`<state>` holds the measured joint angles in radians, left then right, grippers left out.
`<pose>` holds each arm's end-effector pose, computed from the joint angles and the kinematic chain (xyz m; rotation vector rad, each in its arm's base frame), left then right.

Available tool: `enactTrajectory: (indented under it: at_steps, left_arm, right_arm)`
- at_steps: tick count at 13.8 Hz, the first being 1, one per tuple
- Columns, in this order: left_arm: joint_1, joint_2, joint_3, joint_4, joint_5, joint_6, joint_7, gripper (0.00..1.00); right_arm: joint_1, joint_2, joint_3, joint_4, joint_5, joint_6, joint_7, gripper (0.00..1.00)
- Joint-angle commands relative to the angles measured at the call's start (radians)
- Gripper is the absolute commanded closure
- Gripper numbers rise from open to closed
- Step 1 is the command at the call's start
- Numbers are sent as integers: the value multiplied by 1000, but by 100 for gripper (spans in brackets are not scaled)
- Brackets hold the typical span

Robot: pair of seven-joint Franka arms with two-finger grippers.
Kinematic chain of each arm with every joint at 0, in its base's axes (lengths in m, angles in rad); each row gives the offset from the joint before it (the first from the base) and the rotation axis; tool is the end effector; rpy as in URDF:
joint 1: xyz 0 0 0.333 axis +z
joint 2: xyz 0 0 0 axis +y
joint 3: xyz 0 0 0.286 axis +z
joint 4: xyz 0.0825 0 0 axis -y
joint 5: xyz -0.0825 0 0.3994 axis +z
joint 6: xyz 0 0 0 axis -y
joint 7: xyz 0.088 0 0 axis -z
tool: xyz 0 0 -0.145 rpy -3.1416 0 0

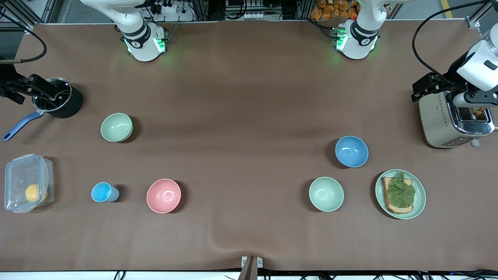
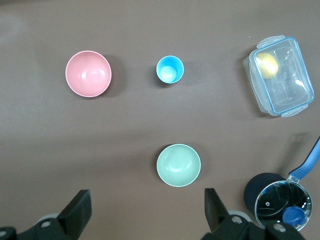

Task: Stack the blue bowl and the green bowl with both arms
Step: 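Move the right gripper to green bowl while the left gripper nears blue bowl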

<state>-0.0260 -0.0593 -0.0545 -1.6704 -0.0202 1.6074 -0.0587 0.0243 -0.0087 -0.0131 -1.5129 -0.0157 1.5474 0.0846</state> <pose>0.5532 -0.0481 0.5444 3.1248 -0.0327 -0.0077 0.5672 0.0040 0.5876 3.1252 -0.1159 0.0686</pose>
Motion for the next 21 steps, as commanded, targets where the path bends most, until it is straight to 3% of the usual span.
enactTrajectory:
  at_steps: [1, 11, 14, 16, 19, 21]
  left_arm:
    - [4, -16, -2, -14, 20, 12, 26, 0]
    - [-5, 9, -4, -15, 22, 12, 28, 0]
    - [-11, 48, -4, -11, 26, 14, 36, 0]
    - [-11, 91, -5, -9, 25, 12, 36, 0]
    - [3, 157, -4, 6, 28, 2, 31, 0]
    - [11, 179, 2, 9, 28, 2, 22, 0]
  right_arm:
    - [-3, -2, 2, 0, -12, -7, -9, 0]
    - [-14, 48, 1, -3, -10, -32, -15, 0]
    - [-56, 61, -2, -90, 5, 21, -125, 0]
    - [-101, 53, -5, -174, 95, 74, -140, 0]
    - [-130, 49, -7, -295, 102, 156, -141, 0]
    - [-148, 41, -7, -419, 100, 288, -144, 0]
